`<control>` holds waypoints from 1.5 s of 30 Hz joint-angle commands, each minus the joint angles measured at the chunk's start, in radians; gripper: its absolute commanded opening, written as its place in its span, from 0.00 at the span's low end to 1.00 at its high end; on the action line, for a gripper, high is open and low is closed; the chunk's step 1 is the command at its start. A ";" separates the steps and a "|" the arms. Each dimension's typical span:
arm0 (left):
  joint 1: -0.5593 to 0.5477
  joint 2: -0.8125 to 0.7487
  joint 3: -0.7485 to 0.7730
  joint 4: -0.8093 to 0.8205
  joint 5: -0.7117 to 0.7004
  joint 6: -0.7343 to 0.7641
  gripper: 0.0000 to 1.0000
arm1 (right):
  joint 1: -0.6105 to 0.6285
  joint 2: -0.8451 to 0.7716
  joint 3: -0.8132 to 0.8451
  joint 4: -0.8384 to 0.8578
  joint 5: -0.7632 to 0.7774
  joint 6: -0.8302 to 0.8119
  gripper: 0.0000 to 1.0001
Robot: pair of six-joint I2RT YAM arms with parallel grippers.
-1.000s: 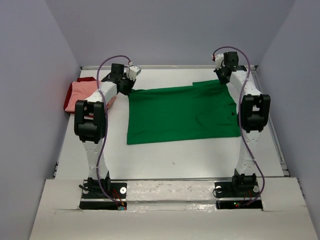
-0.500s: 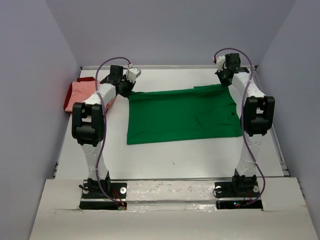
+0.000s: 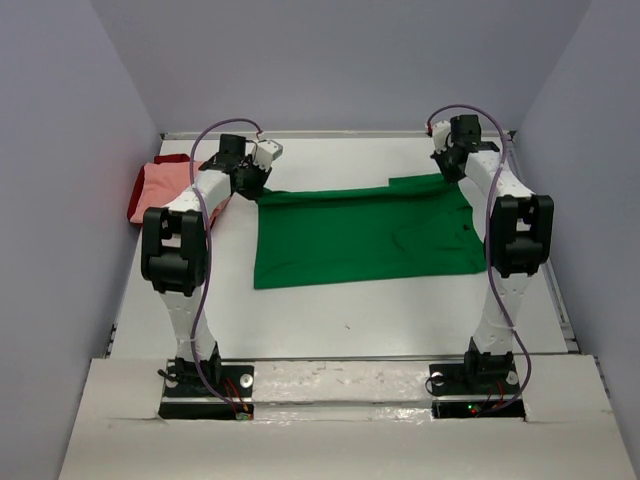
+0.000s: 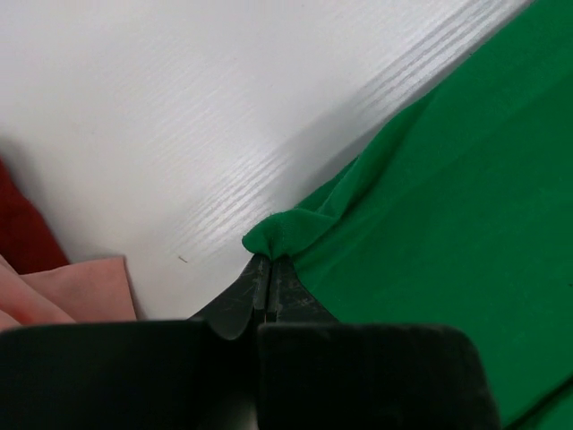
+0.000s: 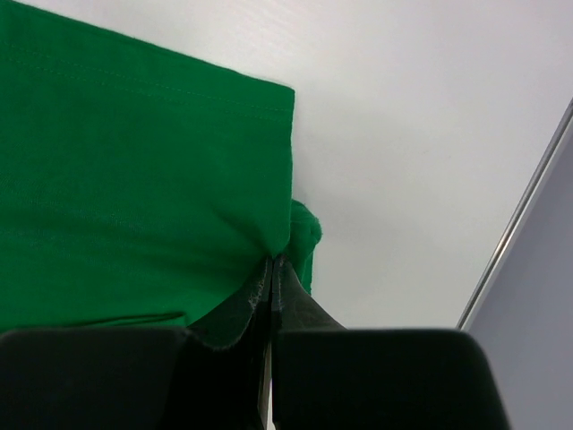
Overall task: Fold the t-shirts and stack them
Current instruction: Fold the tshirt
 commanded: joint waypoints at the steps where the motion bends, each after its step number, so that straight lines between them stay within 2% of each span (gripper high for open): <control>1: 0.002 -0.075 -0.031 -0.017 0.024 0.016 0.00 | 0.000 -0.071 -0.026 0.022 0.020 -0.017 0.00; 24: -0.001 -0.108 -0.100 -0.034 0.038 0.033 0.00 | 0.000 -0.139 -0.154 0.009 0.020 -0.017 0.00; 45: -0.030 -0.080 -0.151 -0.025 -0.008 0.035 0.00 | 0.000 -0.118 -0.207 0.009 0.021 -0.012 0.00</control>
